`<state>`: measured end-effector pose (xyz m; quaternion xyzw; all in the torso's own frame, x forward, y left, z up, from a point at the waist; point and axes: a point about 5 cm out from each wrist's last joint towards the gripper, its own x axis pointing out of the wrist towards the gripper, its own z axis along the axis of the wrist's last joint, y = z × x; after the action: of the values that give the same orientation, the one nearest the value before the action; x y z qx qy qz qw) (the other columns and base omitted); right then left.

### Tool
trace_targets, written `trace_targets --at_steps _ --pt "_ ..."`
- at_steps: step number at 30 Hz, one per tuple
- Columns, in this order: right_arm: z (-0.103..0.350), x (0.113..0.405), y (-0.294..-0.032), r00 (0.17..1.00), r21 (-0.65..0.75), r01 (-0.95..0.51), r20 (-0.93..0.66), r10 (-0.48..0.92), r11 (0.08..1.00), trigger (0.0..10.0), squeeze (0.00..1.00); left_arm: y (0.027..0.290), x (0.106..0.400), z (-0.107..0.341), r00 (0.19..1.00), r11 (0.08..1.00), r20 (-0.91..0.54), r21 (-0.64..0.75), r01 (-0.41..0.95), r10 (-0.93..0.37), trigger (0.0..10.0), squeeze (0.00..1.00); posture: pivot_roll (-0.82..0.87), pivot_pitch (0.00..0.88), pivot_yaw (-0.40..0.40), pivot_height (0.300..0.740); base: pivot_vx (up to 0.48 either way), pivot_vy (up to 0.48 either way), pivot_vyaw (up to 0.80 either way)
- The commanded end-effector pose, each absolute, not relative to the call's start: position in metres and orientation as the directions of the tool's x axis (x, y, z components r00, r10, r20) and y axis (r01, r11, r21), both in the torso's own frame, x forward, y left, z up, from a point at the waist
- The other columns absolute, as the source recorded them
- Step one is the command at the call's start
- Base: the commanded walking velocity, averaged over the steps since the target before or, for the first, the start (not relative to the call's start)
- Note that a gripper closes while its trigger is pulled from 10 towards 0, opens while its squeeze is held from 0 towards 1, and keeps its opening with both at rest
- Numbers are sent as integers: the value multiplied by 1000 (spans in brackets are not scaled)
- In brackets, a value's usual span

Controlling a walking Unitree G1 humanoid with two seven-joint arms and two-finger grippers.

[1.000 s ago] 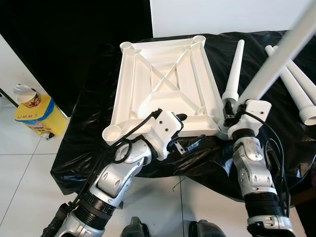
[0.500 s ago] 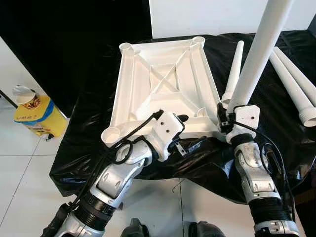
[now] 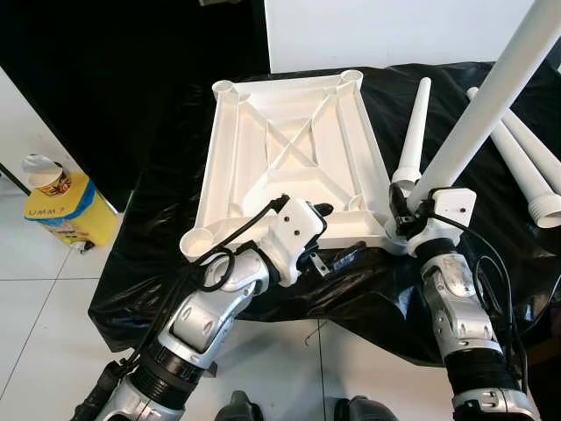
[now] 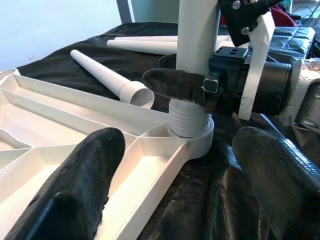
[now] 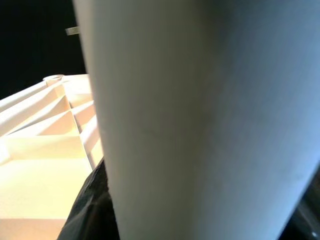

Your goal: Building children table

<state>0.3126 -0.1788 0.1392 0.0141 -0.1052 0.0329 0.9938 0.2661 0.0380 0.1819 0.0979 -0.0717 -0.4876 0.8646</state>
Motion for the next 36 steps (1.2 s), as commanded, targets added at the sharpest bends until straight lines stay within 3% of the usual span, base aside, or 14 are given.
trace_targets --at_steps 1,10,13,14,16,19,27,36 --pt "103 307 -177 998 70 -67 26 66 995 10000 0 38 262 184 450 439 17 253 862 -893 10000 0 30 123 66 740 0 0 0" --pt "103 310 -175 997 71 -75 1 75 995 10000 0 38 262 184 450 440 18 252 862 -893 10000 0 30 127 65 740 0 0 0" --pt "104 311 -173 996 15 -95 -1 95 995 10000 0 38 262 184 450 440 19 251 862 -893 10000 0 30 128 64 740 0 0 0" --pt "105 310 -171 991 -90 -129 10 130 988 10000 0 37 262 184 450 440 19 251 862 -893 10000 0 29 128 65 740 0 0 0" --pt "105 310 -171 991 -90 -129 10 130 988 10000 0 37 262 184 450 440 19 251 862 -893 10000 0 29 128 65 740 0 0 0" --pt "105 306 -166 977 -229 -198 34 211 953 10000 0 37 262 184 449 440 21 250 863 -893 10000 0 29 128 63 740 0 0 0" --pt "103 303 -166 970 -223 -225 37 239 948 10000 0 38 261 184 450 441 22 250 862 -893 10000 0 28 128 61 740 0 0 0" --pt "98 307 -175 989 -48 -149 -19 148 988 10000 0 37 262 185 450 441 25 252 861 -893 10000 0 28 120 56 740 0 0 0"
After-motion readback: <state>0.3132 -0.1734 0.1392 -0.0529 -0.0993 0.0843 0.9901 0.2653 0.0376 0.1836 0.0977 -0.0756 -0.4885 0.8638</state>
